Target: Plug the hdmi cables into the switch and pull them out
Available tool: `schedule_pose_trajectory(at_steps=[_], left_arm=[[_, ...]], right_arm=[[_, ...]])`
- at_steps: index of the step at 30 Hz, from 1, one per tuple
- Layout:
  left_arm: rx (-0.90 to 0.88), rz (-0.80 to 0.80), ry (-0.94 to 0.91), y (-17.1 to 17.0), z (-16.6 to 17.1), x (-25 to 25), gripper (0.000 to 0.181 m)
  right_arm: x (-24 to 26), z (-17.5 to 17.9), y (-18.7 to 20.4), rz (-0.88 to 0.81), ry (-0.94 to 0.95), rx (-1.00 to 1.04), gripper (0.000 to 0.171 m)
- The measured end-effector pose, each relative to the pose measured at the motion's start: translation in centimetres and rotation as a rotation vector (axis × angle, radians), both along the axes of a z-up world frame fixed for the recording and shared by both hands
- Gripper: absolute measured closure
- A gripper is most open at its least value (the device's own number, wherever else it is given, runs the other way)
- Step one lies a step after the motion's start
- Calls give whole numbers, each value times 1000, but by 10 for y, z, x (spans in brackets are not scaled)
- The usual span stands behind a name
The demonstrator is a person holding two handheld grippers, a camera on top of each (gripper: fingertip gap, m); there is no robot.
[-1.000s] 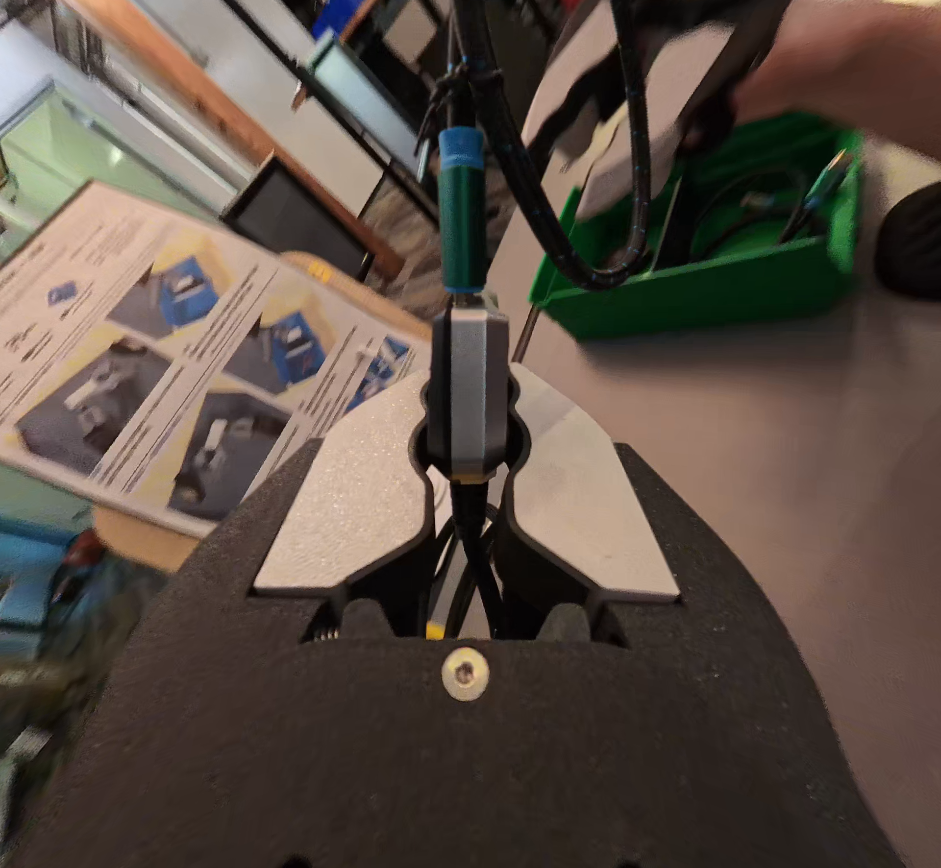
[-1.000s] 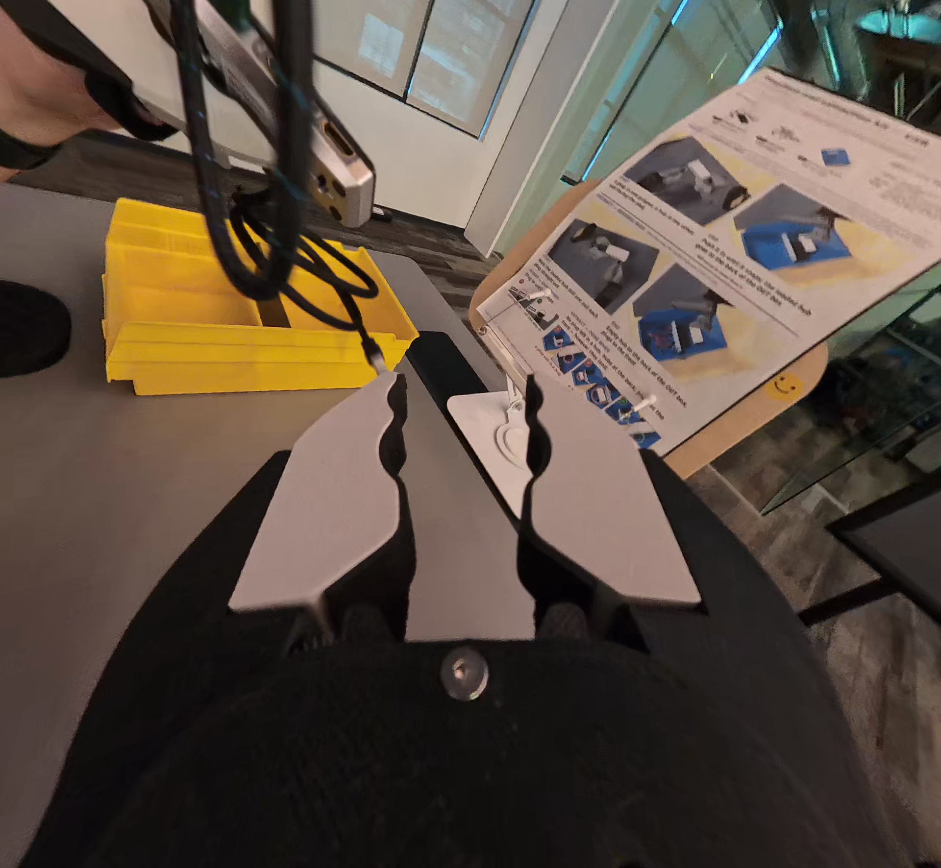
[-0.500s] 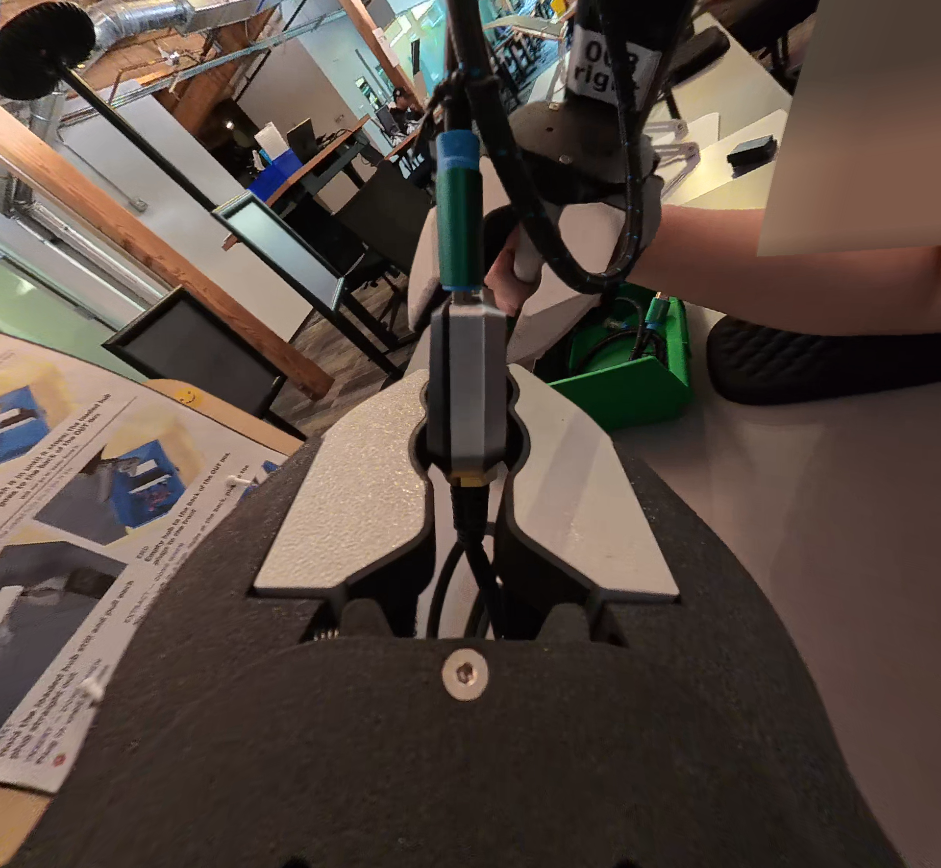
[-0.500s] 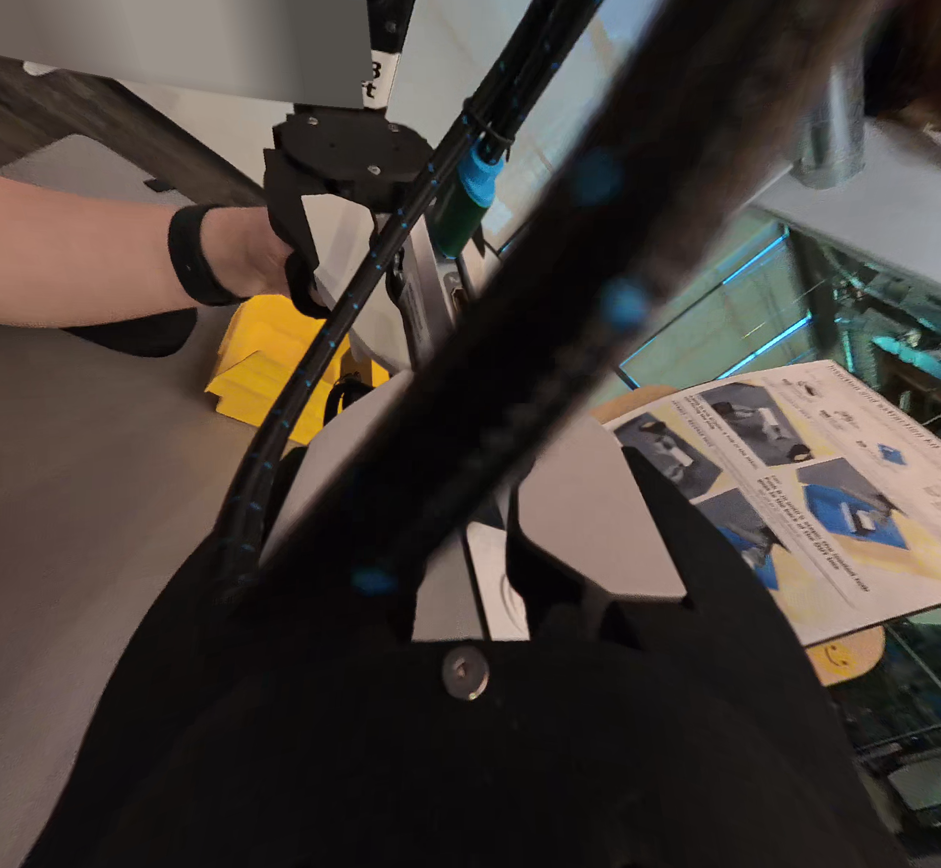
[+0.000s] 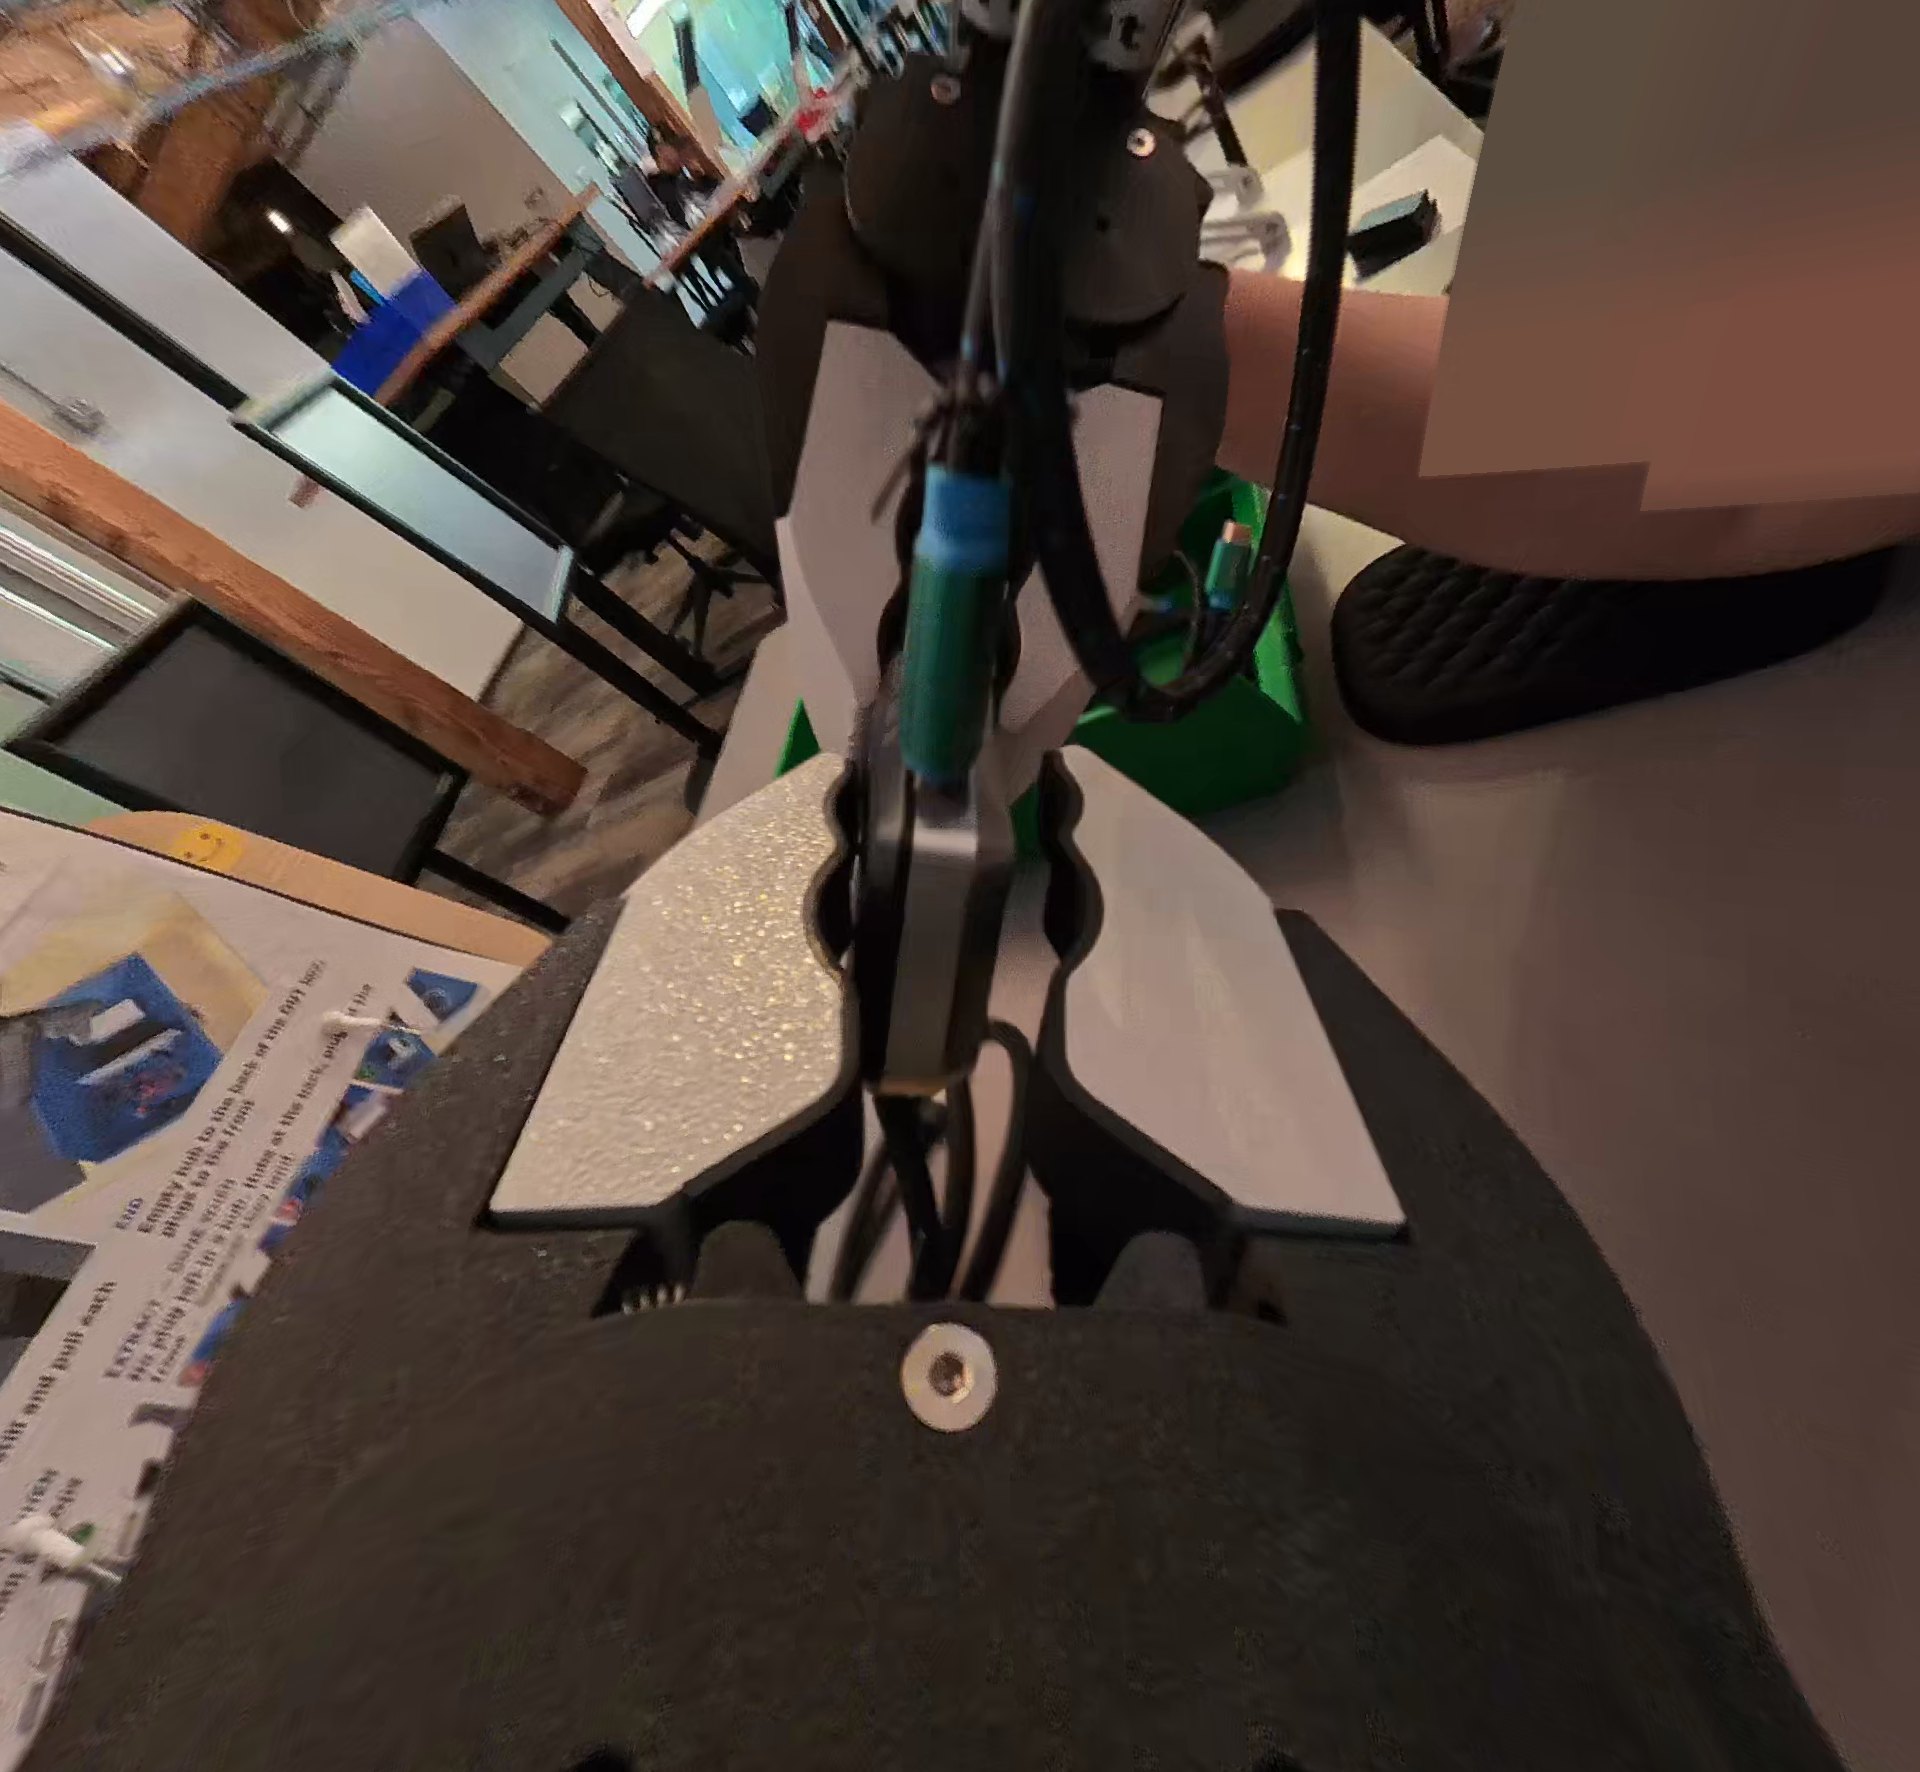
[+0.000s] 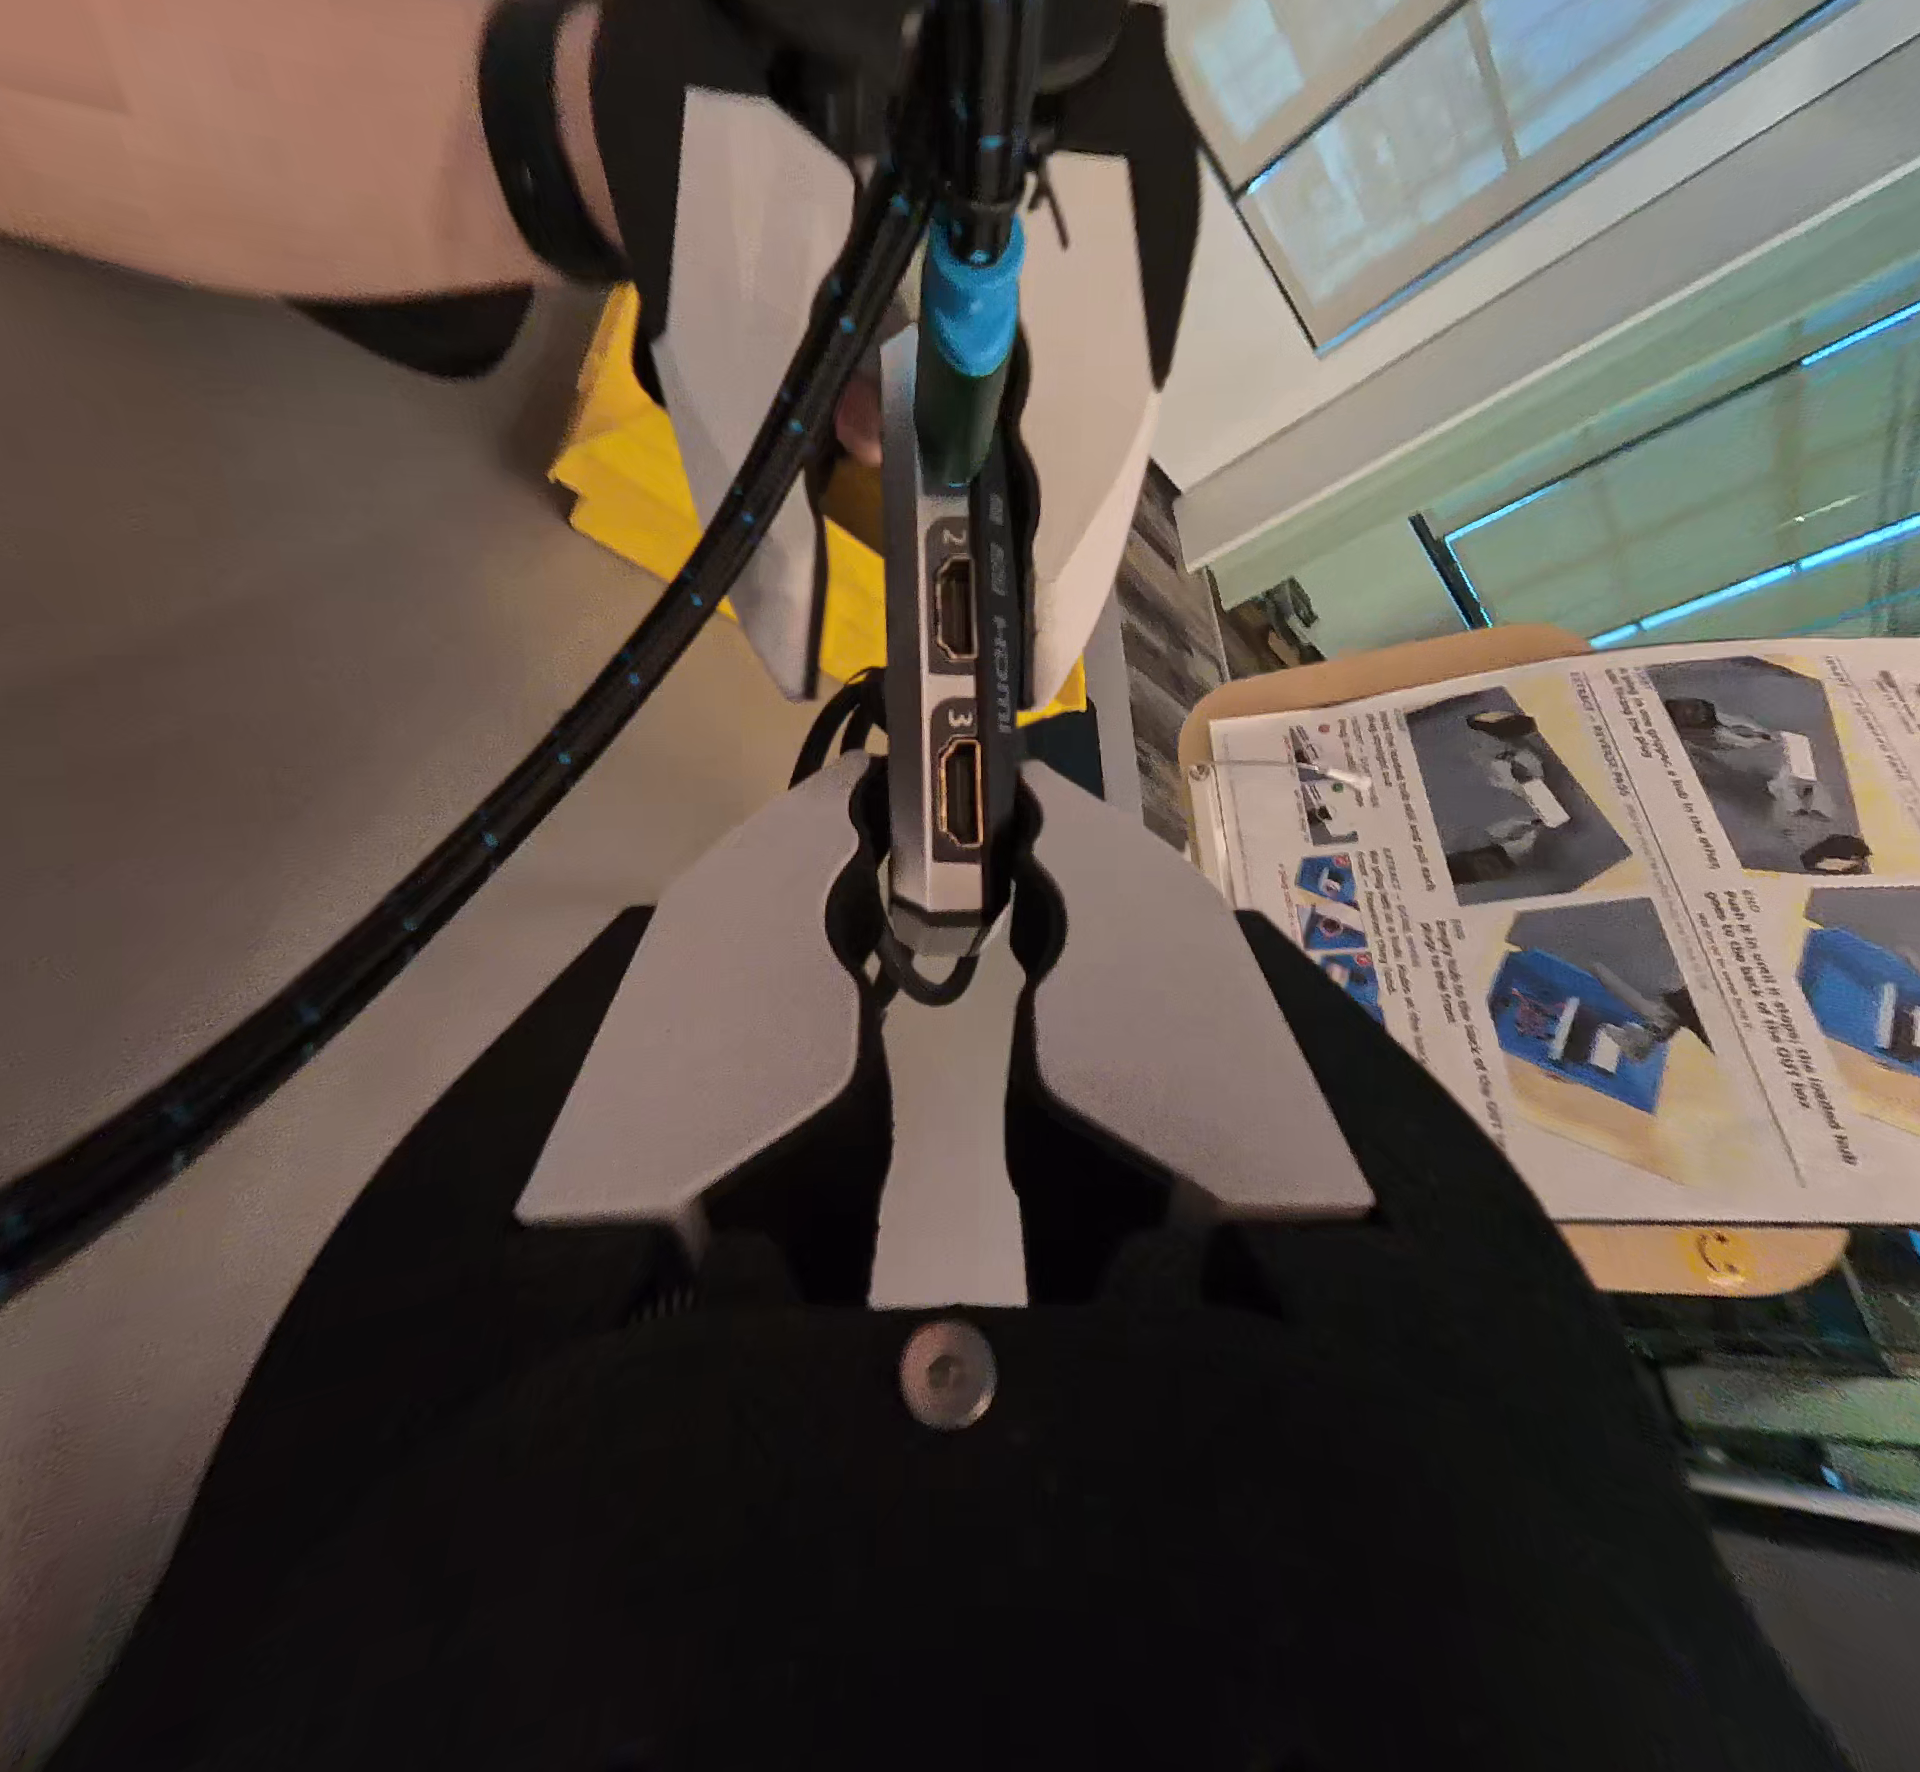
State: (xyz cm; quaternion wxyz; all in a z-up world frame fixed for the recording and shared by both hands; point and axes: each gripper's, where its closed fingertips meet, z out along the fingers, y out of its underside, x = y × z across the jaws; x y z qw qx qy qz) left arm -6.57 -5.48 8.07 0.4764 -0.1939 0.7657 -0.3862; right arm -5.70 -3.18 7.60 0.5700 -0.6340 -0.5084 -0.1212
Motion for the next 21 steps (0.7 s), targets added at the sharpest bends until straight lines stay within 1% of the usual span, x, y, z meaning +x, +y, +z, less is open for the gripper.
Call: schedule_pose_trajectory(at_steps=[2, 5, 8, 12, 15, 17, 19, 21], left_arm=[[56, 45, 51, 5, -9, 0, 142], [171, 131, 40, 15, -17, 4, 144], [203, 161, 32, 23, -20, 6, 144], [158, 139, 5, 31, -18, 6, 142], [119, 58, -59, 20, -12, 3, 143], [154, 50, -101, 15, -12, 5, 144], [198, 84, -139, 16, -12, 9, 144], [234, 113, -133, 18, -15, 13, 147]], right_arm=[[0, -4, 3, -15, -45, 12, 152], [-4, -5, 6, 6, -59, 38, 152], [-1, -6, 8, -6, -99, 72, 151], [-3, 1, 4, 27, -122, 139, 151], [-13, 5, 1, 83, -132, 192, 151], [-16, 5, 0, 98, -147, 217, 151], [-15, 5, 1, 111, -145, 231, 151], [-12, 2, 2, 119, -142, 234, 151]])
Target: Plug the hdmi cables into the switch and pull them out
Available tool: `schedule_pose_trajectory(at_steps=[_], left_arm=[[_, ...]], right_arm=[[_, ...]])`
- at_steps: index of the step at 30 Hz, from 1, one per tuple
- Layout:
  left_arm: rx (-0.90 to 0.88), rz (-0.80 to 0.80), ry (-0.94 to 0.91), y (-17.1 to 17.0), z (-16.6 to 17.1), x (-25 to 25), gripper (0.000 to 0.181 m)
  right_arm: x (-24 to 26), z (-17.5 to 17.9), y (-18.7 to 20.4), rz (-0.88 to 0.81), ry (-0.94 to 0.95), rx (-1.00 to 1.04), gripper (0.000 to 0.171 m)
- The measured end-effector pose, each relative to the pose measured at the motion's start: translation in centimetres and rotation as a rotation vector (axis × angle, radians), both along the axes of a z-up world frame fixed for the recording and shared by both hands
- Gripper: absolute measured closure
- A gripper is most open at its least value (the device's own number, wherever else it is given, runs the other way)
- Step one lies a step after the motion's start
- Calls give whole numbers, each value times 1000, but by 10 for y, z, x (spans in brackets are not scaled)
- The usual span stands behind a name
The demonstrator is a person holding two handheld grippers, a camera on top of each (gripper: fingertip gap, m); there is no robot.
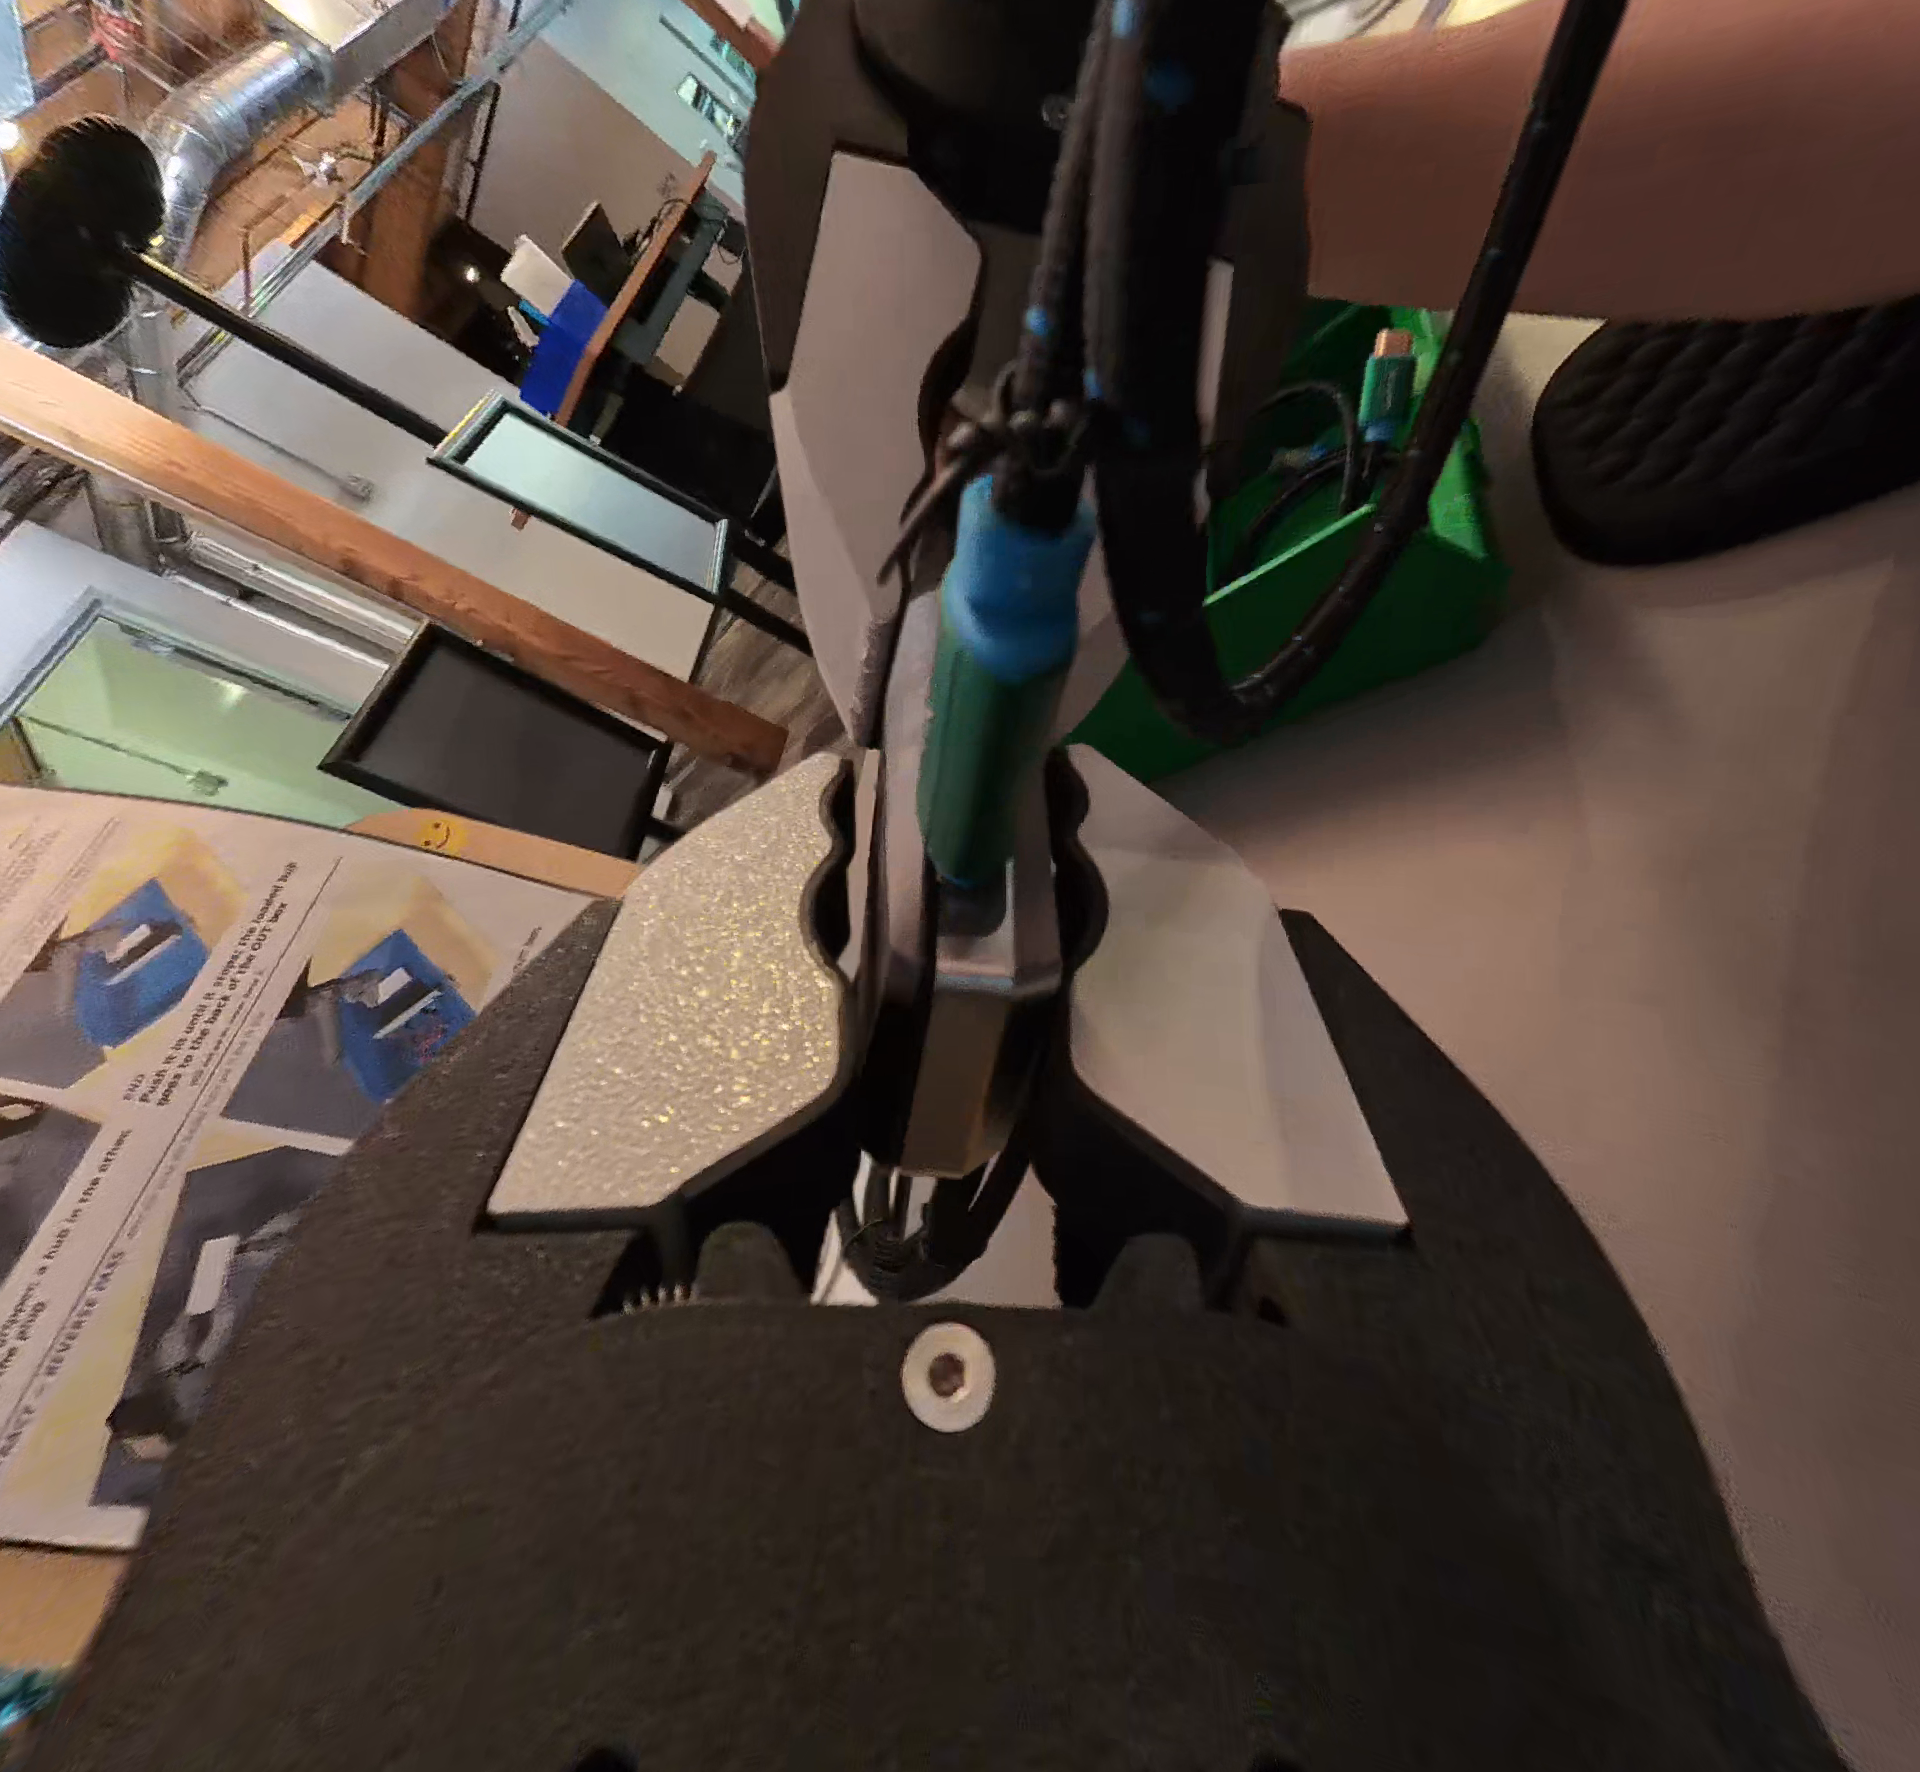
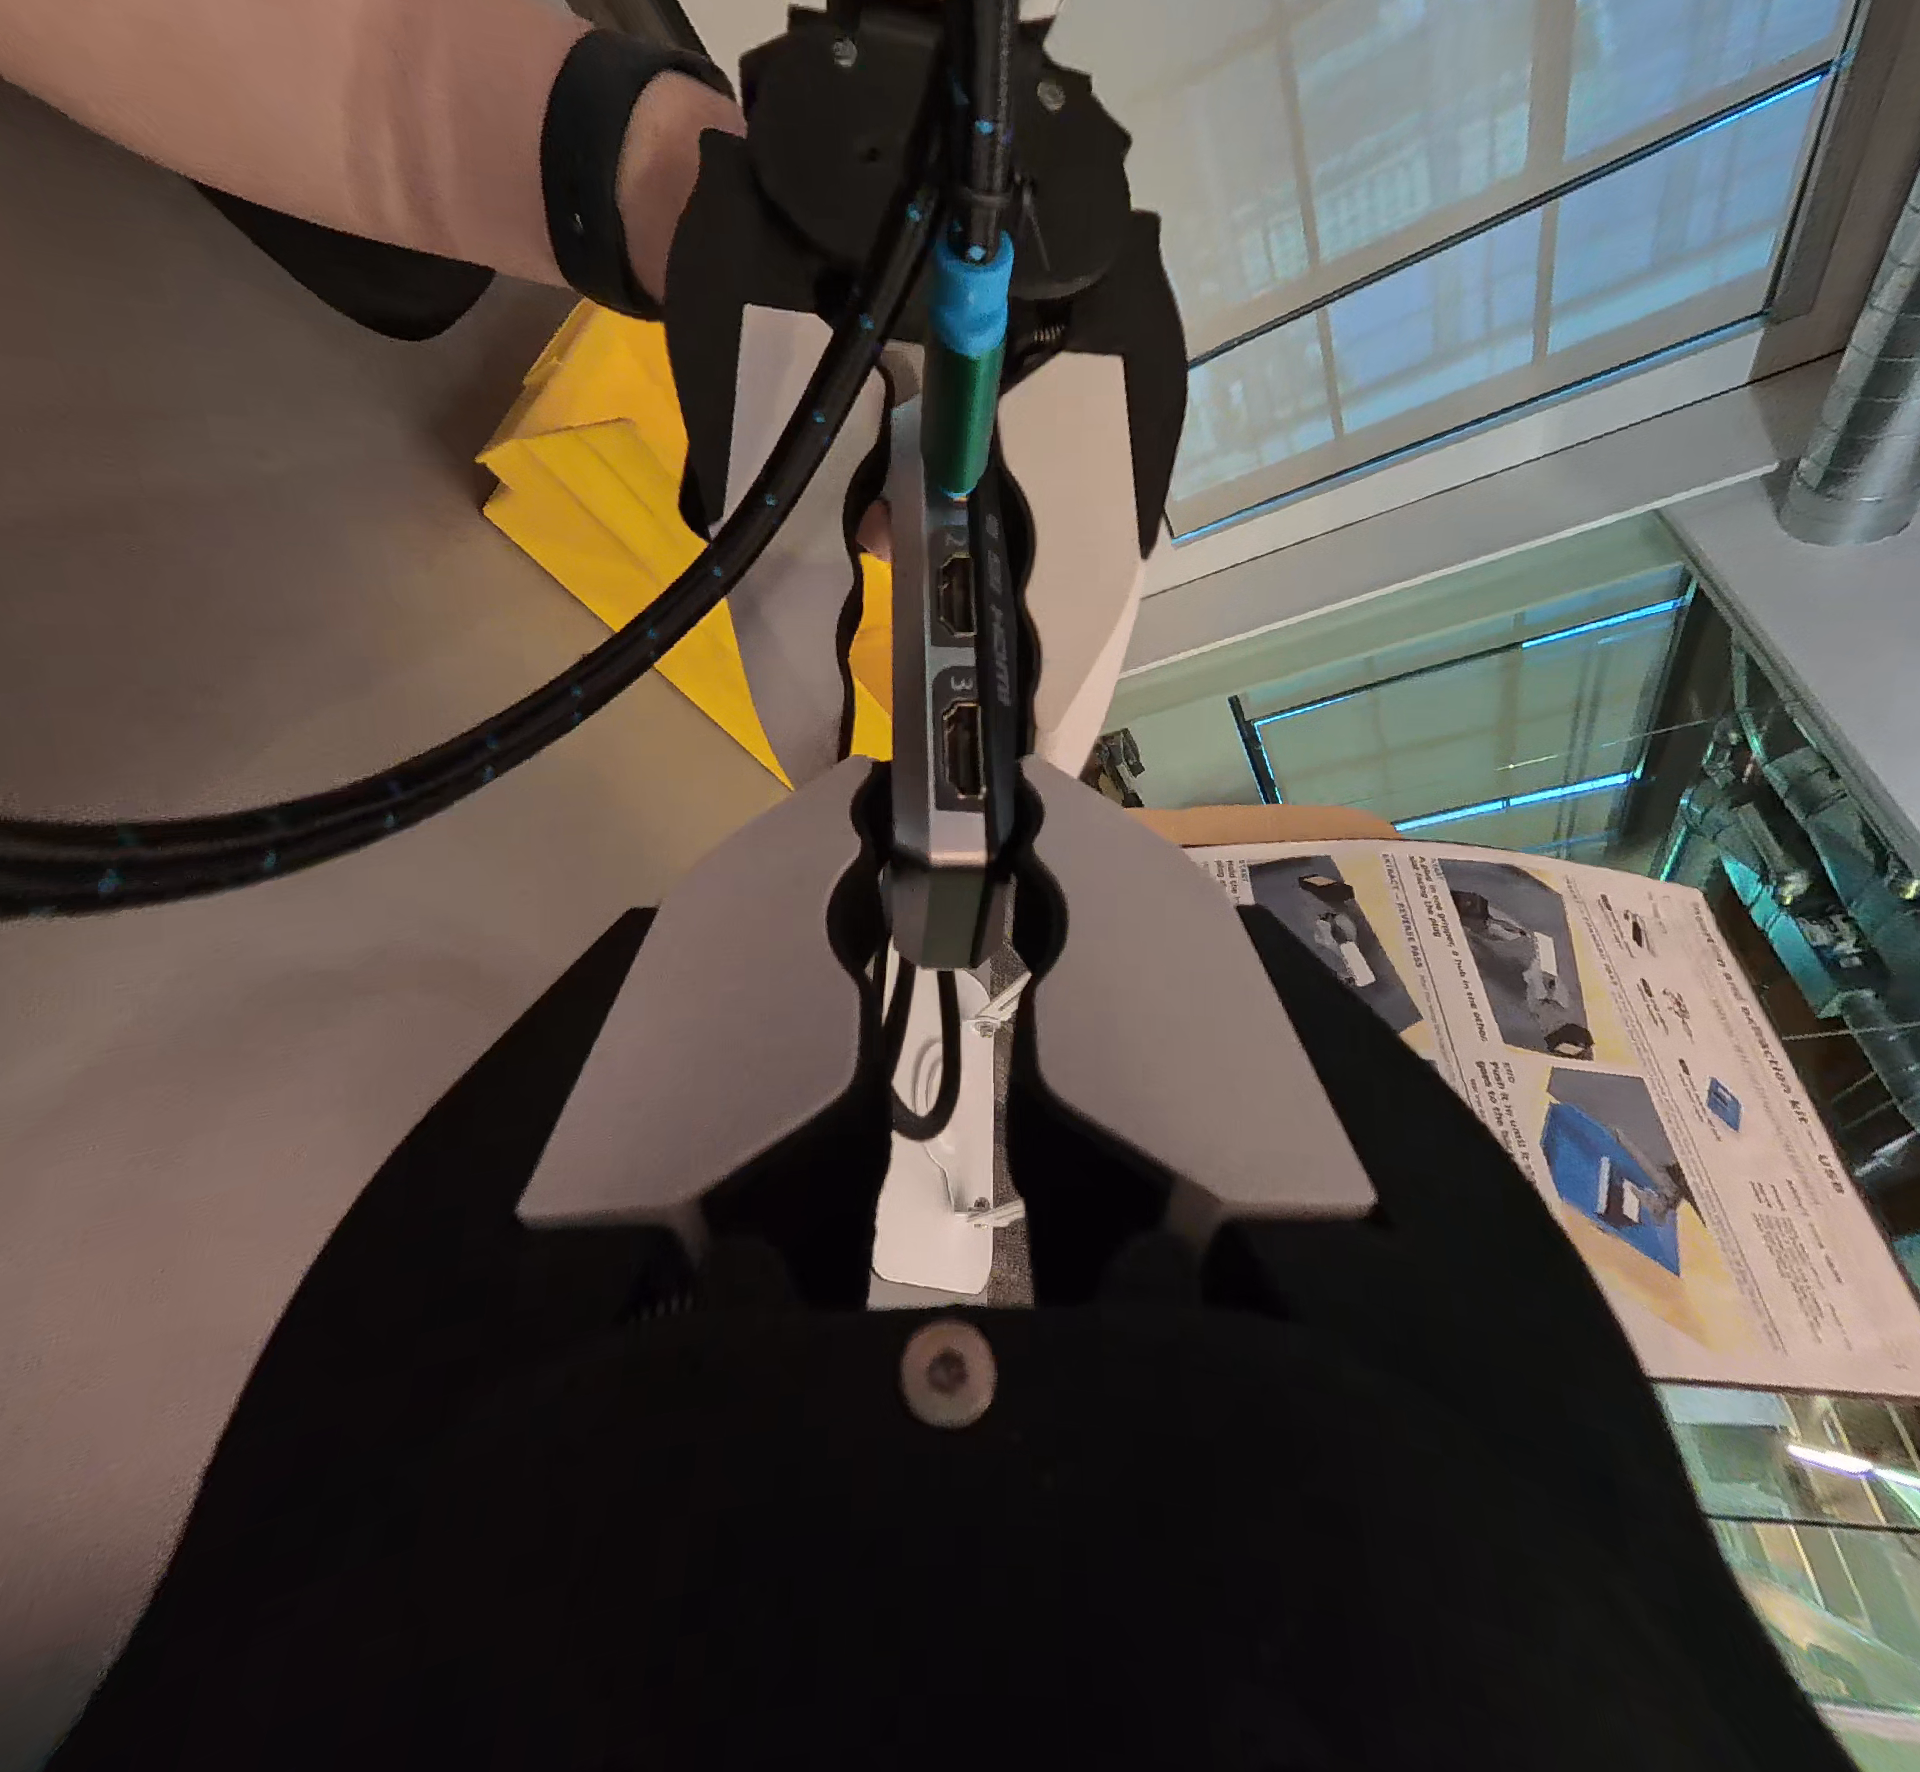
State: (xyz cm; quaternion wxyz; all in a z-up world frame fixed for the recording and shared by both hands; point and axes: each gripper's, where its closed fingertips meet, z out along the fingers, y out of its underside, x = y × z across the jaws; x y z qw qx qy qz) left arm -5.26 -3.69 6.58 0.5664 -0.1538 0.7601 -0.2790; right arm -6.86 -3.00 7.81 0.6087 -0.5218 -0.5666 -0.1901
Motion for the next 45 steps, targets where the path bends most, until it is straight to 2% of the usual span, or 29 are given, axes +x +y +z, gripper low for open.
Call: schedule_pose_trajectory(at_steps=[6, 7, 9, 13, 15, 17, 19, 22, 26, 30, 33, 36, 37, 45], left_arm=[[-11, 161, 19, 28, 3, 9, 150], [-20, 186, 2, 35, 6, 8, 150], [-10, 261, -33, 51, 11, 9, 150], [187, 454, -104, 84, 10, 12, 151], [278, 518, -128, 92, 7, 16, 151], [327, 553, -143, 96, 4, 20, 151], [366, 567, -151, 96, 2, 23, 151], [439, 579, -144, 92, -4, 26, 151], [498, 562, -138, 82, -14, 34, 151], [537, 554, -143, 76, -21, 40, 151], [552, 557, -141, 76, -24, 42, 151], [567, 561, -139, 79, -27, 44, 151], [568, 558, -141, 79, -28, 45, 152], [540, 610, -242, 85, -31, 54, 151]], right_arm=[[26, 14, 7, -81, 89, 71, 140], [38, 21, 8, -124, 120, 89, 134], [75, 36, 10, -286, 187, 133, 135], [120, 58, -4, -494, 444, 40, 135], [112, 70, -17, -440, 653, -60, 135], [88, 81, -29, -306, 863, -192, 136], [67, 88, -36, -218, 974, -274, 135], [53, 80, -29, -290, 920, -286, 129], [39, 36, -4, -450, 681, -363, 123], [32, -12, 23, -513, 697, -590, 125], [33, -32, 31, -540, 673, -671, 137], [32, -38, 34, -527, 672, -694, 143], [30, -40, 33, -504, 668, -720, 151], [40, -48, 37, -546, 582, -701, 152]])
